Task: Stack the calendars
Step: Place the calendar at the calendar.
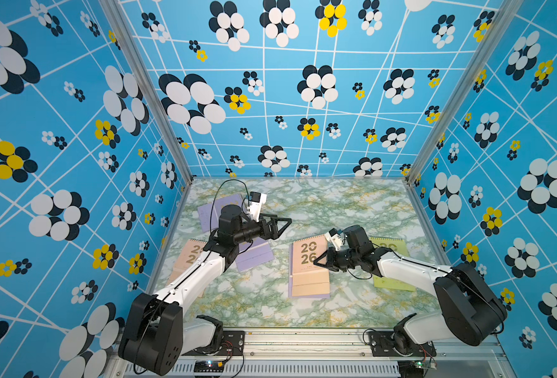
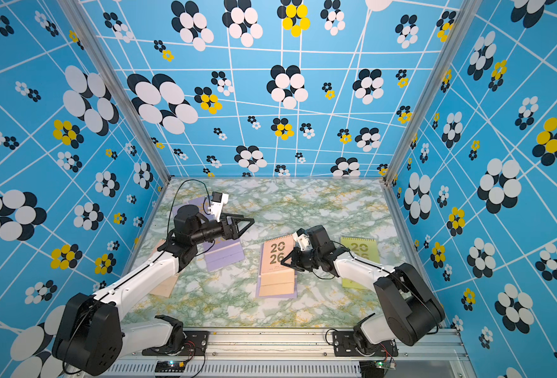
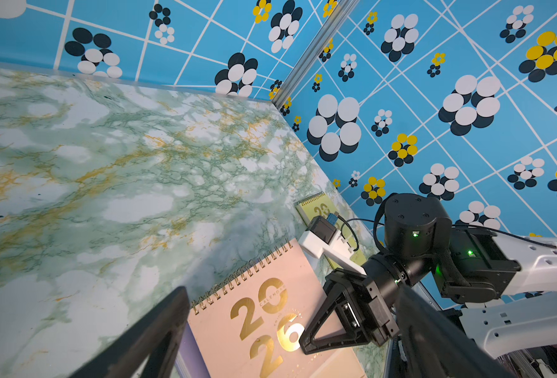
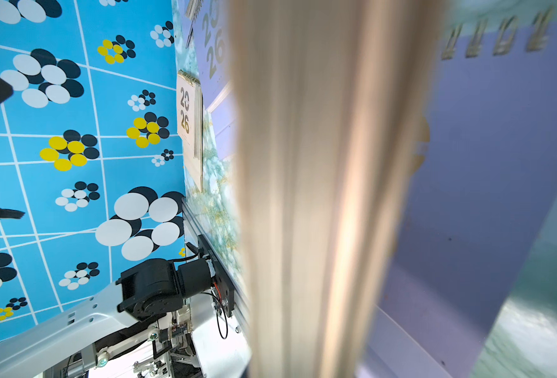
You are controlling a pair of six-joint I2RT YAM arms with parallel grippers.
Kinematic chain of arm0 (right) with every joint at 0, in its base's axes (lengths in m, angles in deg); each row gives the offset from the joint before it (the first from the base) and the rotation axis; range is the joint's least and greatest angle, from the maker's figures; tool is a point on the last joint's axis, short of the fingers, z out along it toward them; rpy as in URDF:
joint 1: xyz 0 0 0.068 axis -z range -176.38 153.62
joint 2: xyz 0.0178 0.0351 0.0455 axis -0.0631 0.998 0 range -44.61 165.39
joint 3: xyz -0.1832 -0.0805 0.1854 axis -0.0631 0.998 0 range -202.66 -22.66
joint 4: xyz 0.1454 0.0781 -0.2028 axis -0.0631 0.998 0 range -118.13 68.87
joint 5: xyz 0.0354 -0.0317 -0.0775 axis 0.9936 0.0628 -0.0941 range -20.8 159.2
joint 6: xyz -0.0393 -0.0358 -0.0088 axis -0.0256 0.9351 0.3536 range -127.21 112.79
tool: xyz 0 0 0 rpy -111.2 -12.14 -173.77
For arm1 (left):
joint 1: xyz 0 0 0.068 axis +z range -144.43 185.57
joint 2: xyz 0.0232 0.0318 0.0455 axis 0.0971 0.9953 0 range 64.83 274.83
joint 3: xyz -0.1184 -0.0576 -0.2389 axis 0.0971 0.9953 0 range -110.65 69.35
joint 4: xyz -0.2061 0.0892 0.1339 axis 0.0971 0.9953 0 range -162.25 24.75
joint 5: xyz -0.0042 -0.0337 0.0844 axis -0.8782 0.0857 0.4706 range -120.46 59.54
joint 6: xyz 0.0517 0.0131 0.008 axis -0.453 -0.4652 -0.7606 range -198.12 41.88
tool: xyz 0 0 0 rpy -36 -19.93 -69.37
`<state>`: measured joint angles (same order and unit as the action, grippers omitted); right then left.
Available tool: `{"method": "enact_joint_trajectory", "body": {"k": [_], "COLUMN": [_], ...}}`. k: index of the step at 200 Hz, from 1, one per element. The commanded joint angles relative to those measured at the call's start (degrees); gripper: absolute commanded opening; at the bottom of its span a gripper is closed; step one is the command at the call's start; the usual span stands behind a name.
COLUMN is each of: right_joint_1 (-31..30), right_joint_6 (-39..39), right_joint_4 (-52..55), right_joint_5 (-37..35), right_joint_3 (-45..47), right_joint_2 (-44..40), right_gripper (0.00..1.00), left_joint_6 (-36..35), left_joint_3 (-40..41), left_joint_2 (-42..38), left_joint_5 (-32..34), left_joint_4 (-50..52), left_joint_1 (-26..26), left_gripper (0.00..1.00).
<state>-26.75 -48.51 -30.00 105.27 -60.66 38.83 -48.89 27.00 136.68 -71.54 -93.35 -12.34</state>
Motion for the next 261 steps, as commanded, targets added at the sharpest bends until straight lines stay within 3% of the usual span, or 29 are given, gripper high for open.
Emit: {"method": "enact_joint_trajectory", "body": {"k": [1, 61, 127, 261], "right_joint_1": [-0.3, -0.3, -0.3, -0.3], "right_joint_6": [2.5, 3.3, 3.8, 6.9], "right_joint_4": [5.2, 7.2, 8.9, 18.0], "right_joint_5": [-4.0, -5.4, -6.7, -12.7], "right_joint_3": [-0.7, -0.9, -1.6, -7.3], "right_joint_2": [0.6, 1.1, 1.4, 4.3], "right_gripper": [0.15, 0.32, 0.43, 0.57], "left_joint_6": [-1.2, -1.6, -1.6, -2.3], "left_joint_3": [0.2, 0.2, 0.0, 0.4], "left_joint_2": [-1.5, -1.9, -1.8, -2.2], "left_joint_5": [0.2, 0.4, 0.2, 0.7], "left_joint_4": [0.0, 0.8, 0.9, 2.3], "left_joint_1": [-0.4, -0.6, -0.6, -0.8], "left_gripper": [1.00, 1.00, 1.00, 1.00]}}
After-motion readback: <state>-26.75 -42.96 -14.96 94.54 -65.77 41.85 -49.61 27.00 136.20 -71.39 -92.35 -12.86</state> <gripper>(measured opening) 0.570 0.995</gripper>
